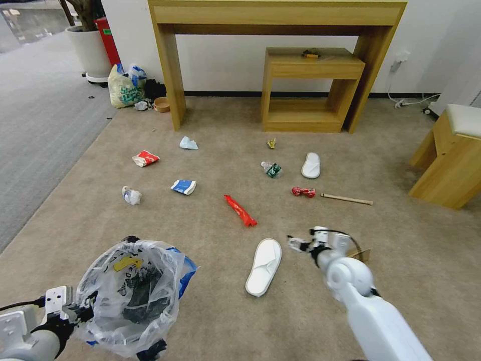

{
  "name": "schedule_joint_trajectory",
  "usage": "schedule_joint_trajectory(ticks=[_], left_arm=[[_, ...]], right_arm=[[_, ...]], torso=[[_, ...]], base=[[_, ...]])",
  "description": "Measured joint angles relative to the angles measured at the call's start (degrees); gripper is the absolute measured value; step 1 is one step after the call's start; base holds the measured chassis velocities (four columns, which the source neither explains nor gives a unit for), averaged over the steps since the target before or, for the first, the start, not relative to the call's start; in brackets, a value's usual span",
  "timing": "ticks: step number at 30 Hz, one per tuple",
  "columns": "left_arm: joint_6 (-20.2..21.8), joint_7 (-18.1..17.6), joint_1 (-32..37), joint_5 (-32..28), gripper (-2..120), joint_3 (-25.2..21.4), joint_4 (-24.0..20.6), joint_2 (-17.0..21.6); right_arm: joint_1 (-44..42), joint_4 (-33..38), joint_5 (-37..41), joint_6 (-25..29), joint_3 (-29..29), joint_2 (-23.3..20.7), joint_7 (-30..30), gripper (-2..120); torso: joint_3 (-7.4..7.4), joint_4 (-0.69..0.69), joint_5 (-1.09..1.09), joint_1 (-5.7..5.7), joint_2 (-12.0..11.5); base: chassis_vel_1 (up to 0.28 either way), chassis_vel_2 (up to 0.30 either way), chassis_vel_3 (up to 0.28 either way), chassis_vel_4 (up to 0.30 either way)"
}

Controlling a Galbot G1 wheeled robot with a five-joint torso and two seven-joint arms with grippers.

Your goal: Pick up the trash bin and place the garbage on the floor into it.

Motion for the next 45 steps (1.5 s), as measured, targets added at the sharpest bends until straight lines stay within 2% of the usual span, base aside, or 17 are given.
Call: schedule_joint_trajectory(ticks=[11,16,22,24,26,33,45], left_arm=[[0.0,-0.49,0.05,0.12,0,-0.06,-0.34,-0.63],[0.0,-0.43,0.09,0.51,0,-0.07,-0.32,-1.48],[0.0,-0.27,0.18,0.66,0,-0.07,-0.32,-1.69],[0.0,-0.14,0.18,0.72,0,-0.08,-0.26,-1.79],[0.0,-0.12,0.18,0.72,0,-0.08,-0.22,-1.82],[0.0,0.01,0.15,0.63,0,-0.07,0.1,-1.73],[0.0,0.16,0.04,0.16,0,-0.36,0.54,-1.36]], right_arm=[[7.06,-12.4,2.2,-2.46,-5.41,4.89,3.92,98],[9.43,-16.91,3.54,-2.9,-6.13,6.02,5.21,88],[10.33,-18.91,3.85,-2.9,-6.15,6.58,5.21,84],[11.1,-20.49,3.87,-2.81,-6.1,7.22,5.02,78],[11.27,-20.85,3.88,-2.79,-6.08,7.37,5.01,77],[13.02,-24.73,3.76,-2.65,-5.54,9.01,4.8,57],[14.5,-28.83,2.72,-2.48,-4.92,10.92,4.28,56]], torso=[[0.0,-0.01,0.0,0.0,0.0],[0.0,-0.01,0.0,0.0,0.0],[0.0,-0.01,0.0,0.0,0.0],[-0.01,-0.01,0.0,-0.01,0.0],[0.0,-0.01,0.01,0.0,0.0],[0.0,-0.01,0.01,0.0,0.01],[-0.01,-0.01,0.0,-0.01,0.01]], base=[[0.0,0.0,0.0,0.0],[0.0,0.0,0.0,0.0],[0.0,0.0,0.0,0.0],[0.0,0.0,0.0,0.0],[0.0,0.0,0.0,0.0],[0.0,0.0,0.0,0.0],[0.0,0.0,0.0,0.0]])
